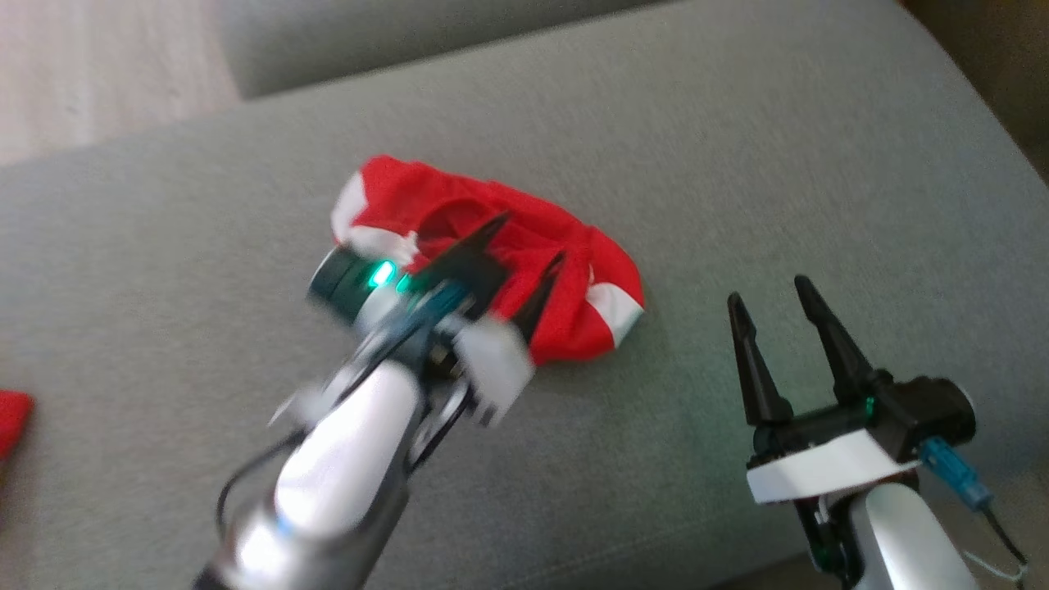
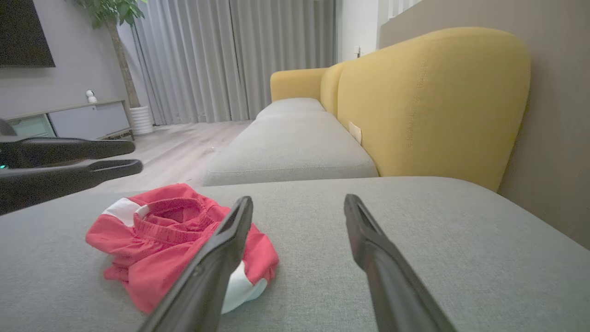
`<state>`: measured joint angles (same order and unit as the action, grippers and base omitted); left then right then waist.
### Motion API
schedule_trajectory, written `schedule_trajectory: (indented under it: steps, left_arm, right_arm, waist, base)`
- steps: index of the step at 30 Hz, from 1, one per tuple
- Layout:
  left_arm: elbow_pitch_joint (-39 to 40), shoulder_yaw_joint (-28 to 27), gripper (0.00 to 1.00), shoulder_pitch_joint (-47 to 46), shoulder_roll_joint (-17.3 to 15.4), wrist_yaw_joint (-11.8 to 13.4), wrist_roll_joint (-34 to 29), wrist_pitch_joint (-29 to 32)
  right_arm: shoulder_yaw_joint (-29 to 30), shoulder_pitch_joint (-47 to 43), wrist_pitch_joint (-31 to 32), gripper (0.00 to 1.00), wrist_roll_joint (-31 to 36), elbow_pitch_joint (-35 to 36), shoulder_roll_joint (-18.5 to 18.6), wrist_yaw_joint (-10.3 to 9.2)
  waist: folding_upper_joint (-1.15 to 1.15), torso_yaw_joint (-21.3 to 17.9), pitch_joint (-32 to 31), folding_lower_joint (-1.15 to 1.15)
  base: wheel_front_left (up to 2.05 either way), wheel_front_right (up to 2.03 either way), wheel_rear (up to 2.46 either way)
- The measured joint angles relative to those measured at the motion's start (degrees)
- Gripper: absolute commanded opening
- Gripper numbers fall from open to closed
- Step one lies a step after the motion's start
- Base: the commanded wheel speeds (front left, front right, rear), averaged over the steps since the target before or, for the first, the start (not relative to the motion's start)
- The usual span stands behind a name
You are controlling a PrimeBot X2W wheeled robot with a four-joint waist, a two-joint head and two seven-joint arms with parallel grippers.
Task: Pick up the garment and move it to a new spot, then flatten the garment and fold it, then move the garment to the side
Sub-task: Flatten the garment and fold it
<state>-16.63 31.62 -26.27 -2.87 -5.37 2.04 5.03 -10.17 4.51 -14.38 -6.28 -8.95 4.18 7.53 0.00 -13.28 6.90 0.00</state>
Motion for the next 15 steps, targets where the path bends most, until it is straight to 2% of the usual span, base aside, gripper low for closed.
schedule_trajectory:
  steps: [5,9,15]
  left_arm:
    - [-5.0,7.7,1.0,-11.4,0.2,-0.8,4.0,7.4]
    - [-11.8,11.3,1.0,-16.4,0.2,-0.7,5.6,12.7]
    - [-17.7,14.4,1.0,-20.1,0.2,-0.7,6.7,14.9]
  right_arm:
    - [0.6,1.9,0.0,1.0,0.3,0.9,-0.1,0.0]
    - [0.6,3.2,0.0,1.0,0.3,1.2,-0.2,0.0]
    - [0.7,3.7,0.0,1.0,0.3,1.5,-0.5,0.0]
  waist:
    - [0.0,-2.4,4.8,0.0]
    - [0.0,-4.3,7.5,0.0]
    - [0.0,-6.0,9.5,0.0]
  base:
    - [0.0,0.0,0.0]
    - [0.0,0.0,0.0]
    - [0.0,0.0,0.0]
